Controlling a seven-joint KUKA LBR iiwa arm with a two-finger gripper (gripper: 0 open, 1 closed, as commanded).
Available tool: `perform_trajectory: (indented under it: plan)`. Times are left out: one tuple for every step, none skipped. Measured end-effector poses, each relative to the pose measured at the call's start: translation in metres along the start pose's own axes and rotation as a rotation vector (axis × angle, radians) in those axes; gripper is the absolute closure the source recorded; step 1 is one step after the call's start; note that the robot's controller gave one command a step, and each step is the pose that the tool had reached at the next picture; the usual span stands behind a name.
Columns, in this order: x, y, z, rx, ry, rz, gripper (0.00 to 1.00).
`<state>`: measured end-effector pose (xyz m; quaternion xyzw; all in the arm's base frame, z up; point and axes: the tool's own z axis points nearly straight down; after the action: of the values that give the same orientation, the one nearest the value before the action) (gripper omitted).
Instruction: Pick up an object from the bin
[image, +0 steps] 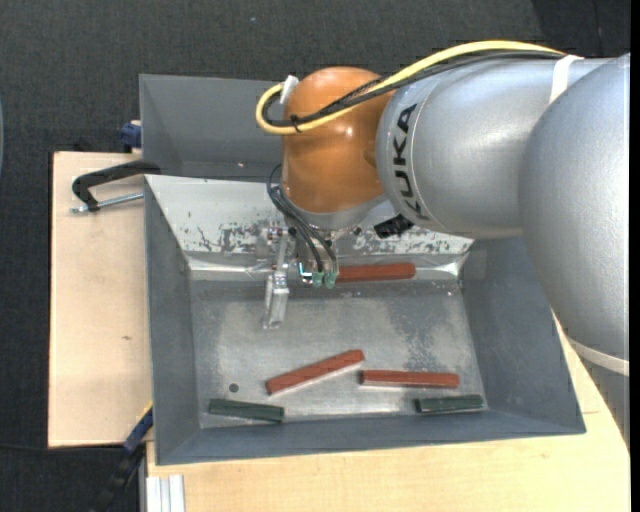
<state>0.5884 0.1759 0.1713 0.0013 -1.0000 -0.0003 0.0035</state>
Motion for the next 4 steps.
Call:
perform_trajectory:
  plan:
    - [-0.002, -0.001, -0.005, -0.002, -0.008, 0.002, 0.0]
    - [0.018, -0.036, 0.038, -0.002, -0.012, -0.097, 0.0]
    - [0.054, -0.033, 0.068, 0.002, -0.007, -0.301, 0.0]
    - [0.067, -0.055, 0.079, -0.001, -0.007, -0.288, 0.0]
